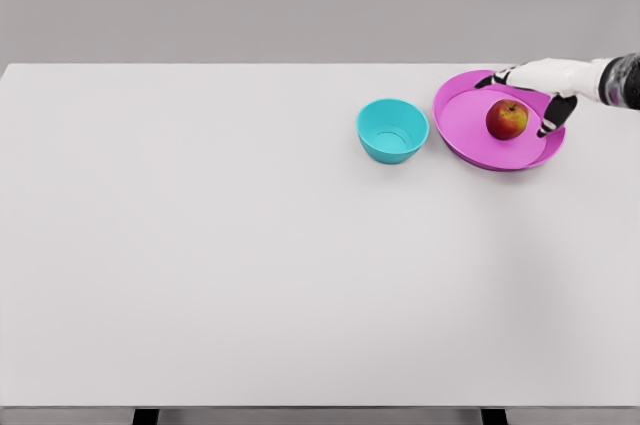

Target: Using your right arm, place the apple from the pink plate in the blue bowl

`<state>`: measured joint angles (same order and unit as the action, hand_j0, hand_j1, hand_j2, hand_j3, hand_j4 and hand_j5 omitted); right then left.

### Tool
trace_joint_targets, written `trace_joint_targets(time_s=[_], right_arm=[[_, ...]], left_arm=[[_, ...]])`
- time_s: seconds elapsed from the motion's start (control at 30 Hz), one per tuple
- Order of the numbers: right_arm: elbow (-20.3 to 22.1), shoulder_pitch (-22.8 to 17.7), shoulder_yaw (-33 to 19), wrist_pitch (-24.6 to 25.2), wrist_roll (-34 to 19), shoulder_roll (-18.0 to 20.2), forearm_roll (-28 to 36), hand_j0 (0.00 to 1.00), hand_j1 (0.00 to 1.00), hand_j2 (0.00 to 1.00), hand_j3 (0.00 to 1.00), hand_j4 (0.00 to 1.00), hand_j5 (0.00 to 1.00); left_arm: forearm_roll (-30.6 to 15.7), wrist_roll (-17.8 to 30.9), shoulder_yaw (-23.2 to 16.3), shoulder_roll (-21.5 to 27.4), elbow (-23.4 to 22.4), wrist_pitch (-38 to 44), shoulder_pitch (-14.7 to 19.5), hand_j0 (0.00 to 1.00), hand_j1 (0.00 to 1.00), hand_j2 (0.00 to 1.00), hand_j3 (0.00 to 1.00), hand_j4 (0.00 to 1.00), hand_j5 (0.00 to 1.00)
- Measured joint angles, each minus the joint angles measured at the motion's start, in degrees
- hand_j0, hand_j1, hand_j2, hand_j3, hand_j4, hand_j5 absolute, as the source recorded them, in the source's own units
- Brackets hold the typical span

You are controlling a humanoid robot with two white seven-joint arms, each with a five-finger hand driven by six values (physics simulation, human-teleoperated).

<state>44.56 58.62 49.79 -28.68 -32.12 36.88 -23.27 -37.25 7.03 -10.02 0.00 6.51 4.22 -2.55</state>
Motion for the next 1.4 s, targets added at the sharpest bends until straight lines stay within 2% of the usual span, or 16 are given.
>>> trace_joint_targets(time_s=[0.27, 0.57, 0.67, 0.73, 0.8, 0.83, 1.07, 1.17, 1.4], right_arm=[[-3.9, 0.6, 0.1, -0.3, 0.1, -3.2, -2.6, 1.0, 1.0, 1.0, 1.0, 1.0, 1.0], [-7.0, 0.6, -0.1, -1.7, 0.5, -4.0, -3.1, 1.0, 1.0, 1.0, 1.0, 1.0, 1.0], [-7.3, 0.5, -0.1, -1.9, 0.5, -4.2, -3.5, 0.88, 0.88, 0.88, 0.88, 0.88, 0.88], [-7.4, 0.5, -0.1, -1.9, 0.5, -4.2, -3.7, 0.86, 0.86, 0.86, 0.86, 0.86, 0.86], [-7.5, 0.4, -0.1, -2.1, 0.5, -4.2, -4.0, 0.76, 0.76, 0.76, 0.76, 0.76, 0.76], [-7.5, 0.3, -0.1, -2.2, 0.5, -4.3, -4.2, 0.76, 0.76, 0.76, 0.76, 0.76, 0.76], [-7.5, 0.1, -0.3, -3.0, 0.7, -4.4, -4.7, 0.45, 0.45, 0.45, 0.45, 0.45, 0.45], [-7.5, 0.1, -0.3, -3.3, 0.7, -4.5, -4.8, 0.38, 0.38, 0.38, 0.38, 0.38, 0.38], [-7.1, 0.4, -0.6, -4.4, 0.6, -4.5, -4.8, 0.34, 0.34, 0.34, 0.34, 0.34, 0.34]], left_arm=[[0.0, 0.0, 0.0, 0.0, 0.0, 0.0, 0.0, 1.0, 1.0, 1.0, 1.0, 1.0, 1.0], [0.0, 0.0, 0.0, 0.0, 0.0, 0.0, 0.0, 1.0, 1.0, 1.0, 1.0, 1.0, 1.0], [0.0, 0.0, 0.0, 0.0, 0.0, 0.0, 0.0, 1.0, 1.0, 1.0, 1.0, 1.0, 1.0], [0.0, 0.0, 0.0, 0.0, 0.0, 0.0, 0.0, 1.0, 1.0, 1.0, 1.0, 1.0, 1.0], [0.0, 0.0, 0.0, 0.0, 0.0, 0.0, 0.0, 1.0, 1.0, 1.0, 1.0, 1.0, 1.0], [0.0, 0.0, 0.0, 0.0, 0.0, 0.0, 0.0, 1.0, 1.0, 1.0, 1.0, 1.0, 1.0], [0.0, 0.0, 0.0, 0.0, 0.0, 0.0, 0.0, 1.0, 1.0, 1.0, 1.0, 1.0, 1.0], [0.0, 0.0, 0.0, 0.0, 0.0, 0.0, 0.0, 1.0, 1.0, 1.0, 1.0, 1.0, 1.0], [0.0, 0.0, 0.0, 0.0, 0.0, 0.0, 0.0, 1.0, 1.0, 1.0, 1.0, 1.0, 1.0]])
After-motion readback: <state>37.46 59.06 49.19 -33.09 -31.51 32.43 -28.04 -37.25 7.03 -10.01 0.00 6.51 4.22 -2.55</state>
